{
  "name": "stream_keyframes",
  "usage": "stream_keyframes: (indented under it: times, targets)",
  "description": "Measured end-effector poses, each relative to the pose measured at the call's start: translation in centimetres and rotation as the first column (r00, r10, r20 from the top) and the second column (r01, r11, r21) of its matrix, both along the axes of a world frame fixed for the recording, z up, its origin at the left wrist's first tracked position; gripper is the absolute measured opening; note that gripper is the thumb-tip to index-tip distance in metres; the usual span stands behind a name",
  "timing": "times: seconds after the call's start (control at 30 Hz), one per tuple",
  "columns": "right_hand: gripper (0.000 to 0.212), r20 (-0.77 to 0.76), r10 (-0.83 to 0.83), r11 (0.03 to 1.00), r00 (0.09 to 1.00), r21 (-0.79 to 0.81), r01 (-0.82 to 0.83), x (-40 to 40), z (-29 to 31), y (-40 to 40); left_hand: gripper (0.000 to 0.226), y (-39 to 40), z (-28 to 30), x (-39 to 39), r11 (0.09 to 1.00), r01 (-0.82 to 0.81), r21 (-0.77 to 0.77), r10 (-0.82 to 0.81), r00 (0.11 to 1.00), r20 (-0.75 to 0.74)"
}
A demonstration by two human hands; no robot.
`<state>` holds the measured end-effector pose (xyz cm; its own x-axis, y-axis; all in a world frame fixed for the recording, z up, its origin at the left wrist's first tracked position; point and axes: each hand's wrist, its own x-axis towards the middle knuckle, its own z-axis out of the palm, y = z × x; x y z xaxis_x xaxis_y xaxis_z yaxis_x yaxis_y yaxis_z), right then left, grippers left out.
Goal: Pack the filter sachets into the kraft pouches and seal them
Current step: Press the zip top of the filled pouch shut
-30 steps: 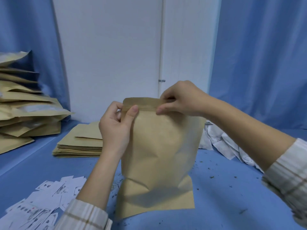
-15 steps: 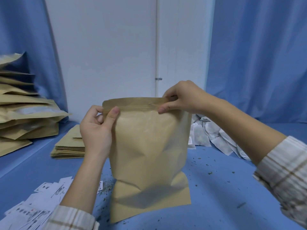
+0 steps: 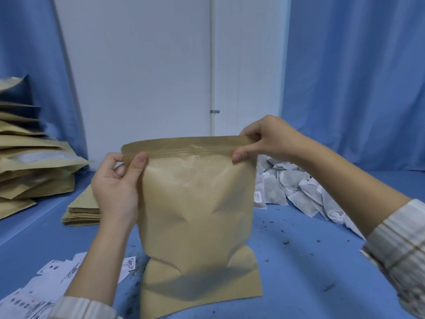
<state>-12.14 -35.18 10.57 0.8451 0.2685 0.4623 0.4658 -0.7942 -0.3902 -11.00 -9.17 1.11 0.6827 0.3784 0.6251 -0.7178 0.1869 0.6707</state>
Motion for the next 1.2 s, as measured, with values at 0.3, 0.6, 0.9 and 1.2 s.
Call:
stream_keyframes:
  times: [0.3, 0.6, 0.9, 1.2]
  targets:
    - [0.054, -0.02, -0.002, 1.0, 1.0, 0.008, 0.002, 0.2, -0.6, -0.1, 0.028, -0.4, 0.0, -0.1, 0.999, 0.042, 0.019, -0.042, 0.999, -0.01]
    - [0.05, 0.038, 0.093, 0.987, 0.995, -0.133, -0.087, 0.9, 0.3, 4.5, 0.023, -1.1, -0.2, -0.4, 0.998, 0.018, 0.058, -0.017, 1.0, -0.012]
    - [0.057, 0.124, 0.107, 0.988, 0.986, -0.124, -0.092, 1.6, 0.0, 6.6, 0.023, -0.9, -0.2, -0.4, 0.998, 0.011, 0.065, -0.011, 1.0, 0.01]
    - [0.052, 0.07, -0.02, 0.998, 0.997, 0.058, 0.015, 1.3, -1.4, 1.1, 0.03, 0.2, -0.3, 0.5, 1.0, 0.009, -0.014, -0.009, 1.0, -0.026]
